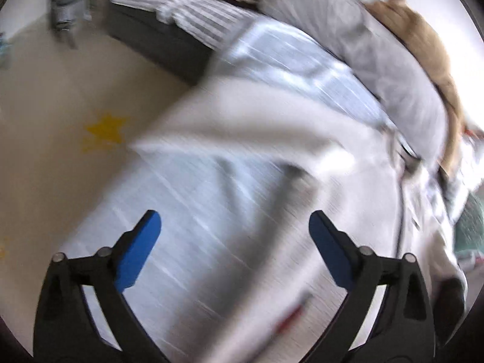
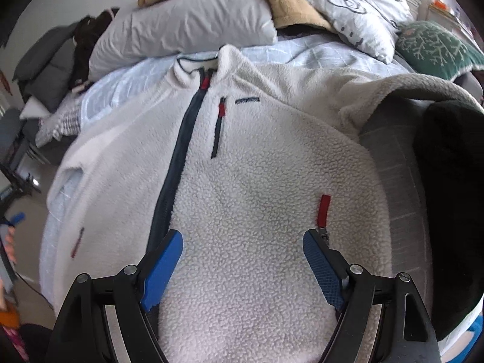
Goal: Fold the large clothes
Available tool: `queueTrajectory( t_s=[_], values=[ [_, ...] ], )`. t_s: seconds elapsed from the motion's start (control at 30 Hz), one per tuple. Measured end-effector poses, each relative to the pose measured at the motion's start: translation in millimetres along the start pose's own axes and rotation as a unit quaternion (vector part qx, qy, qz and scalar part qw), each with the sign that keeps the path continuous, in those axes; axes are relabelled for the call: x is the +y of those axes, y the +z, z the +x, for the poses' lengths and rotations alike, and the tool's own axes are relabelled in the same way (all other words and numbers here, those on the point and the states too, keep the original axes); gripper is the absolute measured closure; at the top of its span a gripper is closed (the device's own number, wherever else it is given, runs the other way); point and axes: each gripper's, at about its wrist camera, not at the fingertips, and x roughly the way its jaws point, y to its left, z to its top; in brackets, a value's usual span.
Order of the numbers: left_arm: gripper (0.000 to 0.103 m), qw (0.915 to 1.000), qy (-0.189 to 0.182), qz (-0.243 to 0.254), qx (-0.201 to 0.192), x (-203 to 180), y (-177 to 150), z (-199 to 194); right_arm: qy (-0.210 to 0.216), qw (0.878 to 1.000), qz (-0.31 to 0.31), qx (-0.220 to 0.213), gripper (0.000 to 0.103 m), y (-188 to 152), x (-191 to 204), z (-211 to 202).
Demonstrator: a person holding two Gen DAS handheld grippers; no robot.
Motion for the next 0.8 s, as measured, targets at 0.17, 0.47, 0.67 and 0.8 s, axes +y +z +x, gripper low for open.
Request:
queueTrajectory(
  t_s=[0.17, 0.47, 0.67, 0.8],
  values=[
    [0.004, 0.9948, -0.035, 0.080, 0.053, -58, -28, 18, -0.006, 0.998, 0.040, -0.043, 0.019, 6, -26, -33],
    [0.004, 0.9841, -0.068, 0.154, 0.057, -119, -40, 25, -0.055, 0.980, 0.152, -0.114, 0.003, 54, -123, -108],
    [0.004, 0.9800, -0.079, 0.173, 0.060, -137, -46, 30, -0.110, 0.953, 0.253, -0.126, 0.003, 77, -215, -123],
    [0.004, 0.9809, -0.080, 0.168, 0.056, -141, -43, 30, -0.115, 0.928, 0.339, -0.098, 0.003, 78, -277, -105]
  ],
)
